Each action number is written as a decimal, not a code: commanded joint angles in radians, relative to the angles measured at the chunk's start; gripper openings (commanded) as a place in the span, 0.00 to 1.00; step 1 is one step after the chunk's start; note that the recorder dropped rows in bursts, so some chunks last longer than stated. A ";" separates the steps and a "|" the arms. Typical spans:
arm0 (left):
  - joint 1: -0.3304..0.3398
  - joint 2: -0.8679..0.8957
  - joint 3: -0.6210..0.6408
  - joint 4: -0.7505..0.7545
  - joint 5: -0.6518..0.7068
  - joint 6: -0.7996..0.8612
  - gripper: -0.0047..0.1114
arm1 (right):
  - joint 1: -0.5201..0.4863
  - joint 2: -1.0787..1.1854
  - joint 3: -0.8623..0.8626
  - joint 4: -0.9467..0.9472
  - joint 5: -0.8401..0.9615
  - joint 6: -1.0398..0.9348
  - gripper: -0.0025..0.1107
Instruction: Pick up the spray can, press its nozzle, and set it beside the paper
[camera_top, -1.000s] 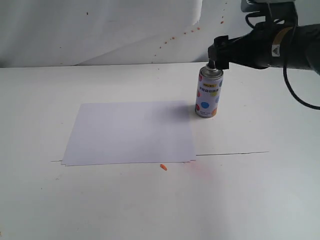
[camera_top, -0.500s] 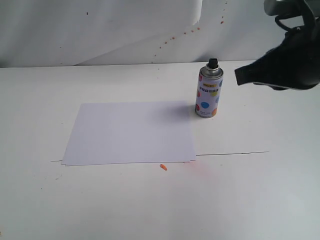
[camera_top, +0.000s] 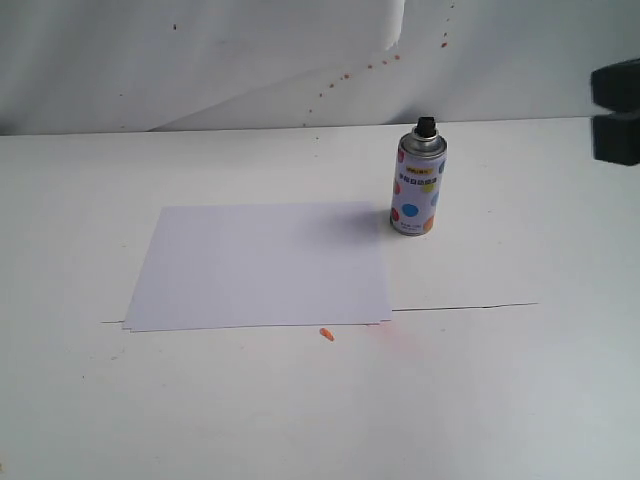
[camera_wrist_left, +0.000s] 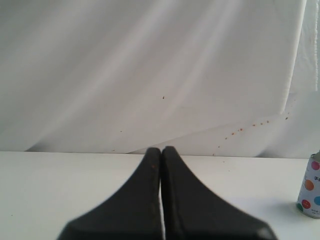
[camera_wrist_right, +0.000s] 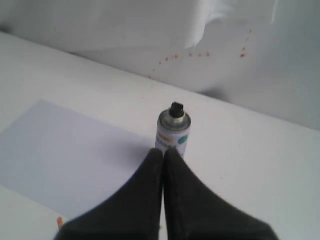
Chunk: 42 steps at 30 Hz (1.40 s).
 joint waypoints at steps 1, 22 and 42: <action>-0.003 -0.002 0.007 0.005 -0.001 -0.003 0.04 | -0.001 -0.153 0.050 -0.002 -0.029 -0.009 0.02; -0.003 -0.002 0.007 0.005 -0.001 -0.003 0.04 | -0.129 -0.670 0.604 0.073 -0.592 -0.001 0.02; -0.003 -0.002 0.007 0.005 -0.001 -0.003 0.04 | -0.129 -0.855 0.850 0.084 -0.378 0.000 0.02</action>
